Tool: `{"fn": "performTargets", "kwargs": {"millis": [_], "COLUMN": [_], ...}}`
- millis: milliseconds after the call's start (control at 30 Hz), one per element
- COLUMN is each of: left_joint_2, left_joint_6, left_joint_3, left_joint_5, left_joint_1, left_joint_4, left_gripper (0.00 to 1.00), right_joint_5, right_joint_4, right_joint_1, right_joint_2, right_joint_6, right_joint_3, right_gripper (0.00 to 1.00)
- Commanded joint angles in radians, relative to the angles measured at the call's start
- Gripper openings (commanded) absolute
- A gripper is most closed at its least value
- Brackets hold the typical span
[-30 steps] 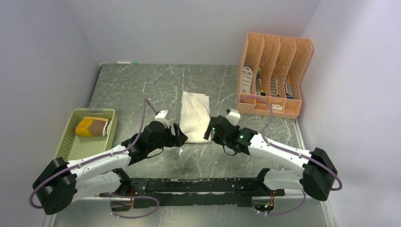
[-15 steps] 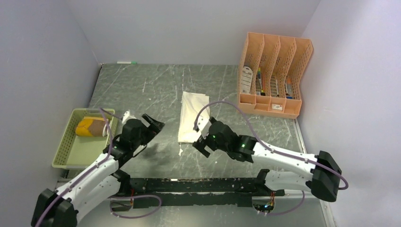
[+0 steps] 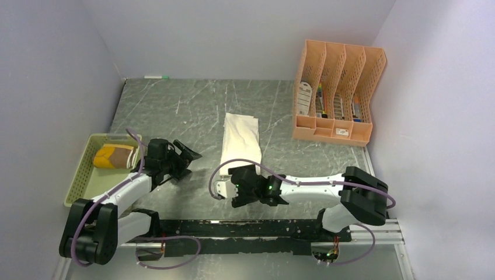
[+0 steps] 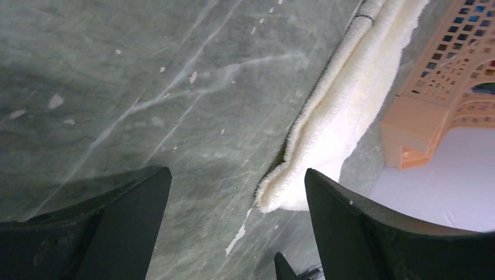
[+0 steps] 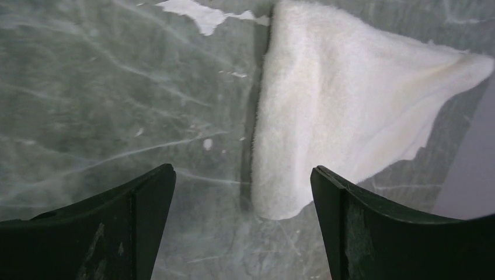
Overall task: Roll the towels
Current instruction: Roll the towel at the center of the board.
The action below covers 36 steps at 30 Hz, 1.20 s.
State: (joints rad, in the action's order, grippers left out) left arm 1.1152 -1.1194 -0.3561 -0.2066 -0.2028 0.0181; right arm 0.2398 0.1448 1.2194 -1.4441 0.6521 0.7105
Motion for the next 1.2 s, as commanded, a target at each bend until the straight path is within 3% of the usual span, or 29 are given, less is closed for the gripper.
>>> {"fn": "performTargets", "kwargs": {"millis": [0, 233, 600, 700, 833, 867, 900, 1167], "left_joint_2": [0.012, 0.016, 0.021, 0.027, 0.028, 0.03, 0.034, 0.031], "left_joint_6": [-0.01, -0.001, 0.015, 0.019, 0.072, 0.093, 0.116, 0.263], "left_joint_3": [-0.025, -0.012, -0.004, -0.008, -0.025, -0.035, -0.051, -0.079], "left_joint_5": [-0.099, -0.136, -0.166, -0.174, -0.175, -0.177, -0.187, -0.283], "left_joint_1": [0.036, 0.065, 0.087, 0.092, 0.094, 0.094, 0.094, 0.094], "left_joint_4": [-0.071, -0.093, -0.1, -0.104, -0.094, -0.085, -0.074, -0.113], "left_gripper": [0.97, 0.97, 0.96, 0.97, 0.97, 0.97, 0.97, 0.97], "right_joint_5": [0.085, 0.187, 0.205, 0.217, 0.211, 0.19, 0.158, -0.438], "right_joint_4": [-0.126, -0.379, -0.487, -0.461, -0.39, -0.361, -0.33, 0.071], "right_joint_1": [-0.001, -0.001, -0.004, -0.011, -0.042, -0.053, -0.068, -0.301], "right_joint_2": [-0.026, -0.142, -0.283, -0.304, -0.32, -0.318, -0.311, -0.225], "right_joint_6": [0.085, 0.145, 0.145, 0.128, 0.099, 0.088, 0.072, -0.021], "right_joint_3": [0.007, -0.038, -0.039, -0.016, 0.028, 0.041, 0.063, 0.324], "right_gripper": [0.87, 0.74, 0.58, 0.41, 0.09, 0.01, 0.0, 0.0]}}
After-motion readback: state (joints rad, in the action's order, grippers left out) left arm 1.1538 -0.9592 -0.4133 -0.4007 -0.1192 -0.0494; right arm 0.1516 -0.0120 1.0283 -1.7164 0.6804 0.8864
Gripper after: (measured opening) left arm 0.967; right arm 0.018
